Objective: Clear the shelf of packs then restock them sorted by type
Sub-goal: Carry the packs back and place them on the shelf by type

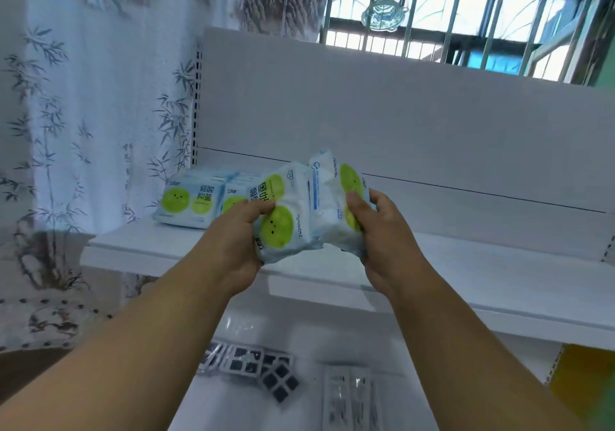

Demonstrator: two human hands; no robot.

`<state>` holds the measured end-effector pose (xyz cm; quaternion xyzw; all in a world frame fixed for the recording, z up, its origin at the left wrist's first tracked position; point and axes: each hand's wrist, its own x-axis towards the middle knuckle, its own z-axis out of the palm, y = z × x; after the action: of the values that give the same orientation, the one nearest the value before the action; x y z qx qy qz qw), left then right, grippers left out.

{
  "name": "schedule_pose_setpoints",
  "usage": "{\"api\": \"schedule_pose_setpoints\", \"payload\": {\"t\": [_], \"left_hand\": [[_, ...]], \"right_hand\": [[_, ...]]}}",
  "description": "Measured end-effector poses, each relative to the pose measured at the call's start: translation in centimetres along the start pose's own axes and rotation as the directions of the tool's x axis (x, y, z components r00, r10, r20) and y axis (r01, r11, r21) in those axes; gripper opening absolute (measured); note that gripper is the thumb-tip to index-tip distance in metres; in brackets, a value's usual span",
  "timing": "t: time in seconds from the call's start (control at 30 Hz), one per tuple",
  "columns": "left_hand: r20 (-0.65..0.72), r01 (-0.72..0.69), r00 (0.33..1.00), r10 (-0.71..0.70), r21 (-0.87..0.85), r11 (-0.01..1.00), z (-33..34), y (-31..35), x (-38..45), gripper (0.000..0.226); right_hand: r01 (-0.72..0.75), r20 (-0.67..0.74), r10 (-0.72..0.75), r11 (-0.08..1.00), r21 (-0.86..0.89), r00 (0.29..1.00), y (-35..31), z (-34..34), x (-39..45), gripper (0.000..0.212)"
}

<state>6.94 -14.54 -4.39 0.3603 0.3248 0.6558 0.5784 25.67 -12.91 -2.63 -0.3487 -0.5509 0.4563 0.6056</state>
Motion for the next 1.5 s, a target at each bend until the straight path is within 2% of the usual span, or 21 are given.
{"api": "schedule_pose_setpoints", "payload": {"t": [0.1,0.17,0.23,0.3,0.4,0.5,0.57,0.63,0.67,0.73,0.8,0.87,0.97,1.03,1.13,1.2,1.33,1.4,1.5], "left_hand": [[-0.164,-0.148,0.975,0.151,0.031,0.989,1.9,-0.5,3.7,0.04],[-0.261,-0.185,0.946,0.191,0.047,0.982,2.8,-0.7,5.4,0.049],[-0.348,-0.217,0.911,0.22,0.046,0.975,3.1,-1.2,6.7,0.052],[-0.416,-0.228,0.884,0.213,0.012,0.973,3.2,-1.8,7.7,0.058],[-0.471,-0.215,0.86,0.199,0.021,0.976,3.4,-3.0,8.9,0.068],[-0.522,-0.177,0.809,0.269,0.221,0.959,3.5,-3.8,9.6,0.063],[-0.488,-0.186,0.802,0.344,0.344,0.92,3.4,-3.7,9.9,0.052],[-0.37,-0.197,0.816,0.445,0.544,0.815,3.1,-2.8,10.2,0.039],[-0.283,-0.196,0.826,0.487,0.667,0.719,3.0,-2.2,10.3,0.034],[-0.094,-0.182,0.847,0.523,0.874,0.451,2.9,-0.9,10.6,0.031],[0.081,-0.179,0.867,0.492,0.971,0.156,3.2,-0.1,11.2,0.032],[0.221,-0.204,0.894,0.39,0.975,-0.087,3.8,0.1,12.0,0.034],[0.373,-0.264,0.893,0.251,0.887,-0.38,4.5,-0.7,13.3,0.035],[0.445,-0.29,0.868,0.218,0.813,-0.505,4.5,-1.5,14.2,0.039],[0.503,-0.334,0.837,0.216,0.782,-0.526,3.9,-2.4,15.1,0.042],[0.532,-0.362,0.805,0.264,0.792,-0.492,3.4,-2.7,15.4,0.042],[0.57,-0.366,0.733,0.371,0.79,-0.492,2.5,-3.2,14.8,0.051],[0.604,-0.407,0.68,0.416,0.783,-0.471,2.3,-3.2,13.8,0.057],[0.671,-0.496,0.592,0.447,0.74,-0.454,1.8,-2.9,12.1,0.052]], "right_hand": [[0.05,-0.068,-0.069,0.966,-0.253,0.995,0.2,-3.9,4.4,0.025],[0.127,-0.012,-0.153,0.858,-0.498,0.988,-0.1,-6.5,6.6,0.036],[0.21,0.135,-0.164,0.663,-0.718,0.977,-0.4,-8.4,8.3,0.045],[0.286,0.28,-0.076,0.41,-0.866,0.957,-0.3,-8.9,9.7,0.051],[0.377,0.386,0.044,0.142,-0.915,0.921,0.8,-8.2,11.2,0.054],[0.412,0.413,0.041,0.039,-0.911,0.91,1.8,-7.7,12.4,0.055],[0.434,0.434,0.033,-0.021,-0.9,0.9,2.1,-7.5,13.1,0.054],[0.454,0.456,0.016,-0.131,-0.881,0.89,2.2,-7.3,13.6,0.055],[0.454,0.463,-0.003,-0.19,-0.87,0.886,2.3,-7.1,13.7,0.056],[0.44,0.471,-0.052,-0.281,-0.853,0.88,2.5,-6.5,13.9,0.056],[0.439,0.478,-0.079,-0.291,-0.85,0.875,2.8,-5.9,14.0,0.052],[0.444,0.478,-0.087,-0.258,-0.858,0.874,3.1,-5.4,13.9,0.049],[0.443,0.477,-0.103,-0.243,-0.863,0.873,3.3,-5.3,14.0,0.046],[0.444,0.478,-0.114,-0.236,-0.865,0.871,3.3,-5.5,14.1,0.045],[0.44,0.473,-0.115,-0.23,-0.868,0.874,3.6,-6.0,14.1,0.044],[0.432,0.462,-0.113,-0.219,-0.875,0.879,3.8,-6.1,13.9,0.045],[0.407,0.431,-0.126,-0.178,-0.896,0.893,3.9,-5.5,13.0,0.048],[0.395,0.418,-0.14,-0.164,-0.904,0.897,3.9,-4.6,12.1,0.049],[0.343,0.375,-0.203,-0.176,-0.923,0.904,3.6,-3.0,10.2,0.053]]}}
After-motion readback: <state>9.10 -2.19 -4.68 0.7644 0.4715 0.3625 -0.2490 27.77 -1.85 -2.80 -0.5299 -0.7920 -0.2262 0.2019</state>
